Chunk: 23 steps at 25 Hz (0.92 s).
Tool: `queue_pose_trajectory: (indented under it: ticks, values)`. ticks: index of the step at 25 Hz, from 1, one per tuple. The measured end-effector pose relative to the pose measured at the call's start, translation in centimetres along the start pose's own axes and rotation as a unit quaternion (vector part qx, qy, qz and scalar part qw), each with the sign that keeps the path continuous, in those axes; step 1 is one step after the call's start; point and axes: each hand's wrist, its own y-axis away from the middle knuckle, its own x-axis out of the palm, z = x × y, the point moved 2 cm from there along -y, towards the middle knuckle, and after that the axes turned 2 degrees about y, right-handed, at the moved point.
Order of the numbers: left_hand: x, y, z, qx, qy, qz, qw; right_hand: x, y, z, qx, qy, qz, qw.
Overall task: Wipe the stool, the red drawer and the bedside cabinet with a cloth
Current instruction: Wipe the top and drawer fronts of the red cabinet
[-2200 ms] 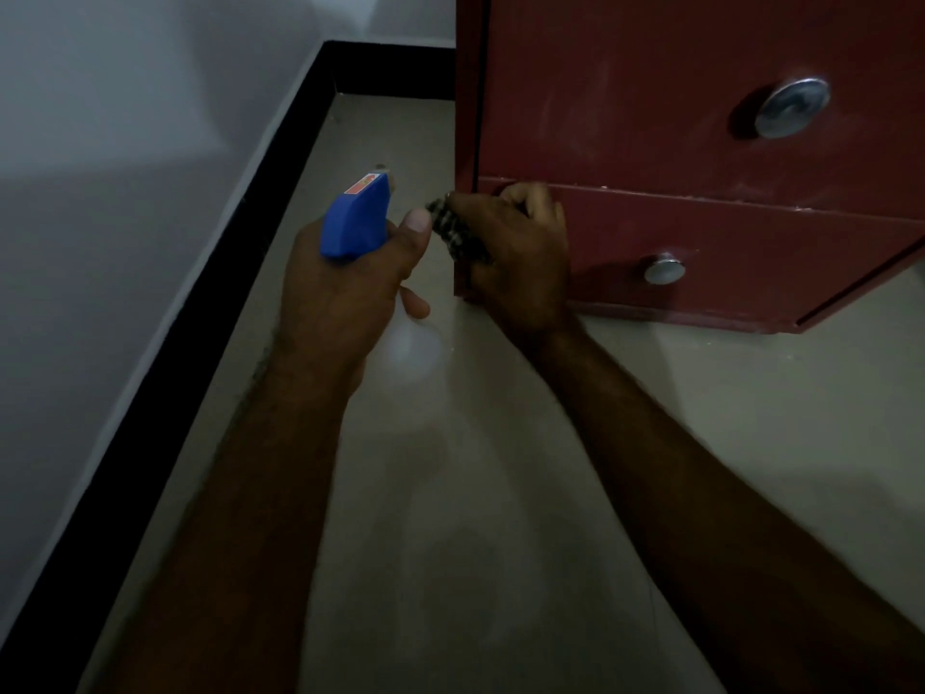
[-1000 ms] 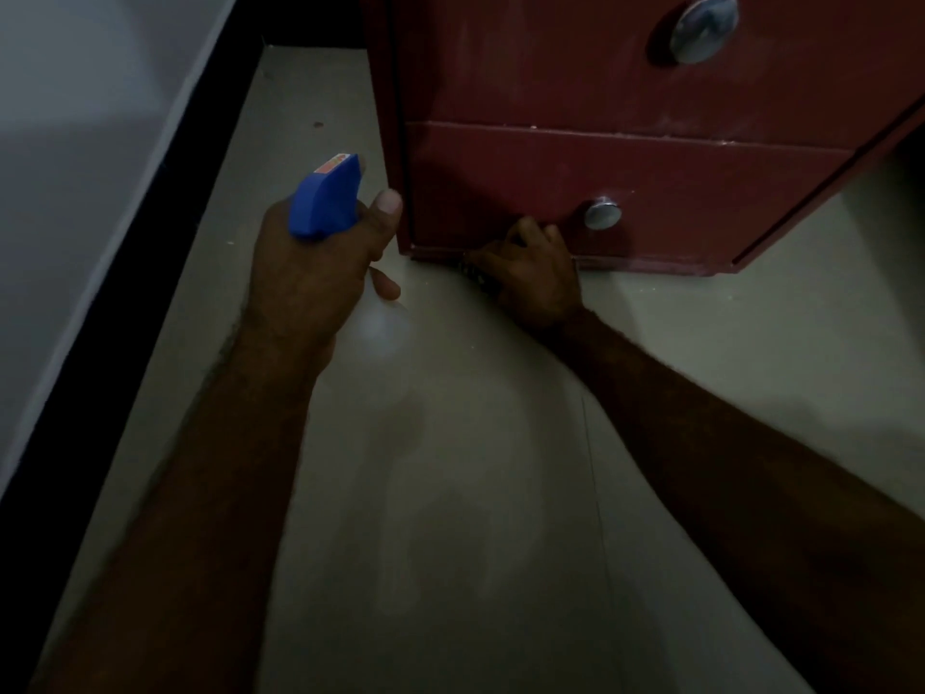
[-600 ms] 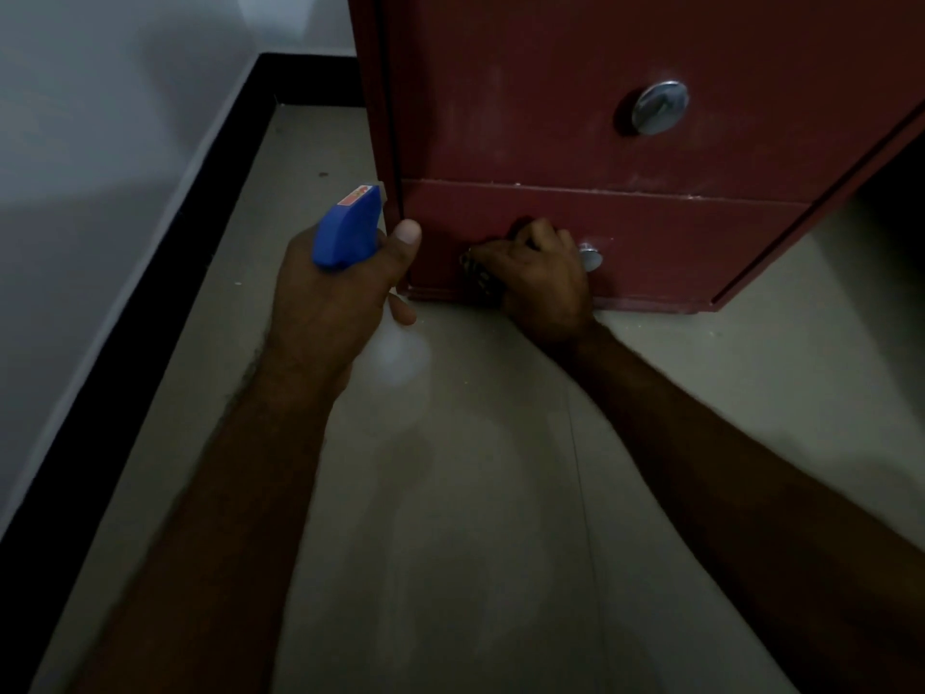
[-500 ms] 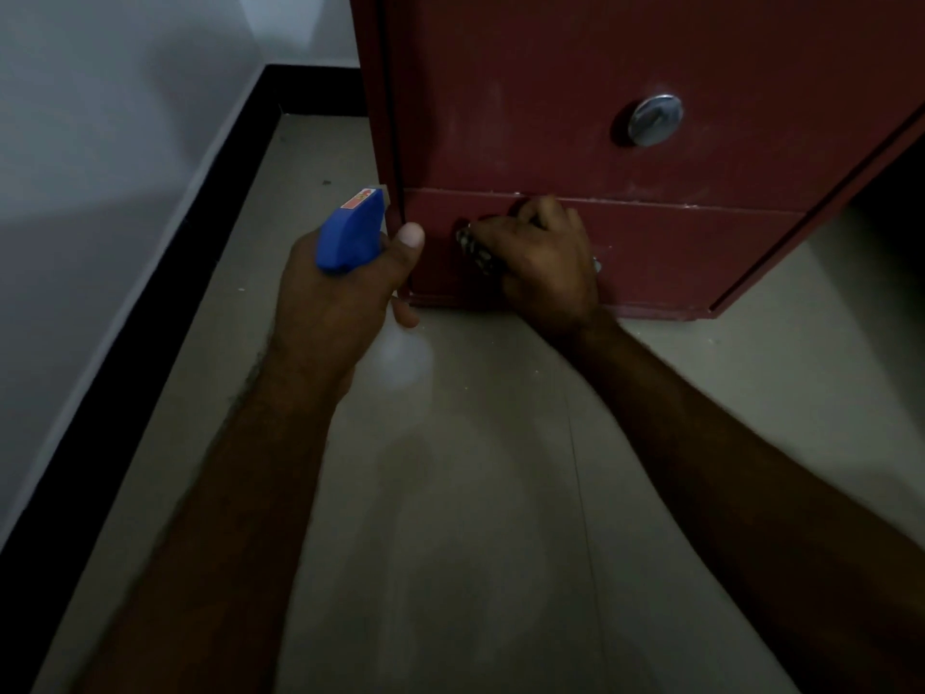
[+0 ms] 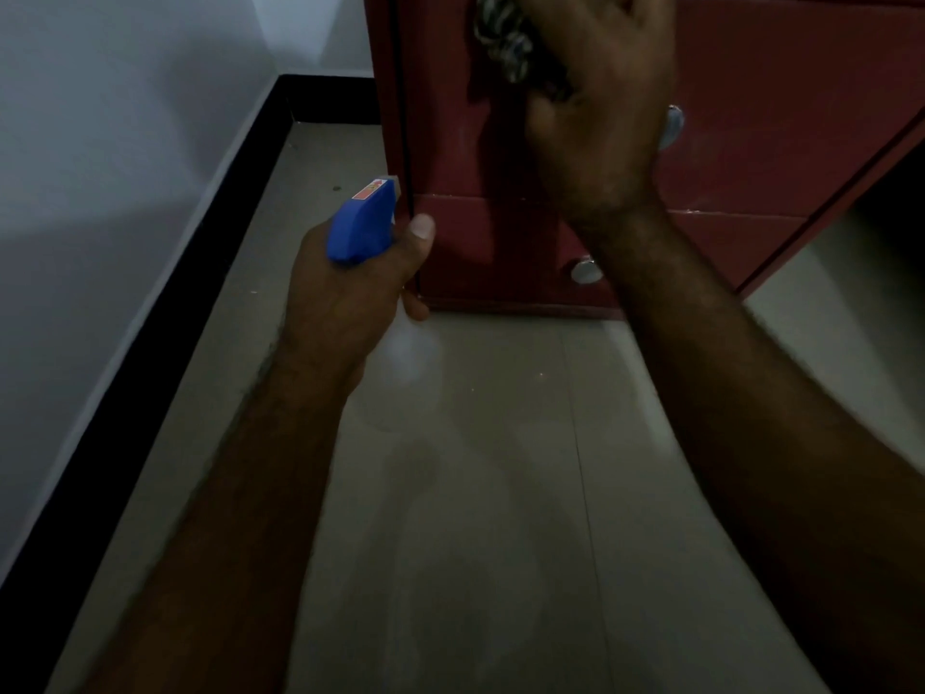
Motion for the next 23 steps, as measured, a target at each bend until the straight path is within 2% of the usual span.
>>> queue_pose_trajectory:
  ticks: [2,7,10,13,16,18,20,23]
  values:
    - [0.1,0.0,-0.1,0.0,0.005,0.0,1.0,0.6,1.4,1.2,-0.002,0.014,0.034,0.999]
    - [-0.1,-0.1,0.7,0.004,0.007,0.0,1.0,2.3,8.8,2.1,-0.044,0.004,0.207,0.977]
    - [0.2,0.0,1.0,-0.001,-0.002,-0.001,1.0,2.2,10.7,1.5,-0.031,-0.005,0.24,0.97]
    - [0.8,0.1,0.9,-0.008,-0.012,0.011,1.0,0.9,10.9,0.6,0.02,-0.017,0.192,0.981]
    - [1.6,0.1,0.5,0.0,0.0,0.016,1.0,-1.1,11.7,-1.1,0.133,-0.013,0.166,0.977]
    - [2.4,0.3,0.1,0.0,0.004,0.023,1.0,-2.7,12.3,-2.4,0.248,-0.01,0.114,0.962]
    - [3.2,0.5,-0.3,0.003,0.009,0.025,1.0,-4.2,12.3,-3.8,0.347,-0.012,0.027,0.937]
    - [4.2,0.7,-0.9,0.009,0.007,0.027,1.0,-6.0,11.8,-5.5,0.437,-0.036,-0.03,0.898]
